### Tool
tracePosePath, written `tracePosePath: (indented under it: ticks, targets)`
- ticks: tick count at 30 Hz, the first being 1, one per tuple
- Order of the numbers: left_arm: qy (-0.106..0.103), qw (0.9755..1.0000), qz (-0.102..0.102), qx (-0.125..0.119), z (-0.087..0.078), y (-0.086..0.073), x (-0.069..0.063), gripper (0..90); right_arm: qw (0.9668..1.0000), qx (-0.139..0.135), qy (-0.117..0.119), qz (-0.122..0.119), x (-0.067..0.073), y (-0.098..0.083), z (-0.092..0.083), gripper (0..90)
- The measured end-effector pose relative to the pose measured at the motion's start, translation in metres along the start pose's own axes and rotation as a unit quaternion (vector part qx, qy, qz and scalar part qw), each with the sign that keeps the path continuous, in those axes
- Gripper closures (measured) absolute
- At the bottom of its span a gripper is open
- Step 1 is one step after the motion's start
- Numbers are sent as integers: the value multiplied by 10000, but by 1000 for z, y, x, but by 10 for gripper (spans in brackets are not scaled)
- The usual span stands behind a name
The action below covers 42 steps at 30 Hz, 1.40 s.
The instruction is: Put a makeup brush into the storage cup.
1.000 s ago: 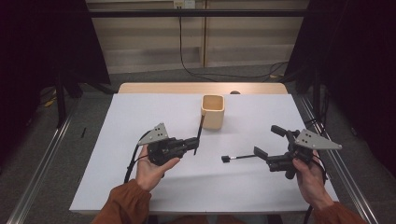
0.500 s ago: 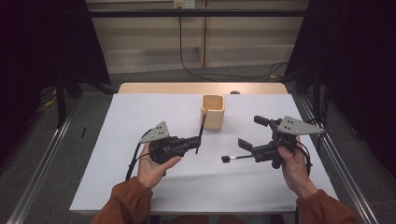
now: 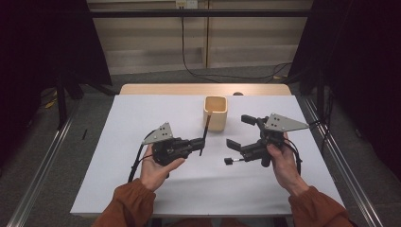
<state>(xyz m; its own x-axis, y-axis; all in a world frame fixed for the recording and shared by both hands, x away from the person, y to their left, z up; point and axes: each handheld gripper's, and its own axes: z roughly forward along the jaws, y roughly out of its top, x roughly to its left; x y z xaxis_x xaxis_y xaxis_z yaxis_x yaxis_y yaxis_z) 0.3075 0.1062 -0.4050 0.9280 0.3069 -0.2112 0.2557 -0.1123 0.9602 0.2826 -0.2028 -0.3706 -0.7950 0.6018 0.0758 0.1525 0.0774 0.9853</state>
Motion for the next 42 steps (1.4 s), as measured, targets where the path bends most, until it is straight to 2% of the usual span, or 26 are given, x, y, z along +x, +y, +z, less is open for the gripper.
tracePosePath:
  ticks: [4,6,7,8,10,11,12,14,16,22,25,32,34,39,40,42]
  targets:
    - [-66,10000,38,38,4,1,-1,848,9999,37,80,-59,3,3,7,0]
    - [-78,9999,57,32,5,1,-2,849,9999,114,-10,-118,4,4,10,0]
    - [-90,9999,43,28,5,1,-2,849,9999,96,130,-22,4,6,13,0]
    - [-86,9999,57,33,5,1,-2,849,9999,96,130,-22,4,6,13,0]
    - [-96,9999,43,65,5,1,-3,849,9994,128,305,40,5,7,16,0]
    - [-96,9999,36,81,6,0,-3,849,9984,186,527,35,6,9,20,5]
    - [-94,9999,46,80,7,0,-3,849,9984,186,527,35,6,9,20,5]
    - [-99,9999,73,70,8,0,-4,849,9973,190,711,84,6,11,27,6]
    - [-97,9999,91,83,10,-1,-4,849,9966,189,796,125,5,11,32,6]
    - [-78,9998,104,120,13,-3,-4,849,9960,300,837,101,6,8,37,21]
    - [-155,9997,52,191,15,-4,-4,849,9955,342,883,94,8,7,39,37]
    - [-143,9997,57,190,17,-6,-4,849,9949,363,933,153,8,6,39,31]
    - [-124,9998,45,175,17,-6,-3,849,9947,377,918,263,6,5,39,16]
    - [-103,9998,45,174,21,-8,-3,849,9948,440,886,227,7,4,40,15]
    - [-113,9997,62,192,21,-9,-3,849,9945,438,925,216,8,3,41,25]
    - [-132,9997,80,209,23,-9,-4,849,9955,375,860,111,9,3,41,57]
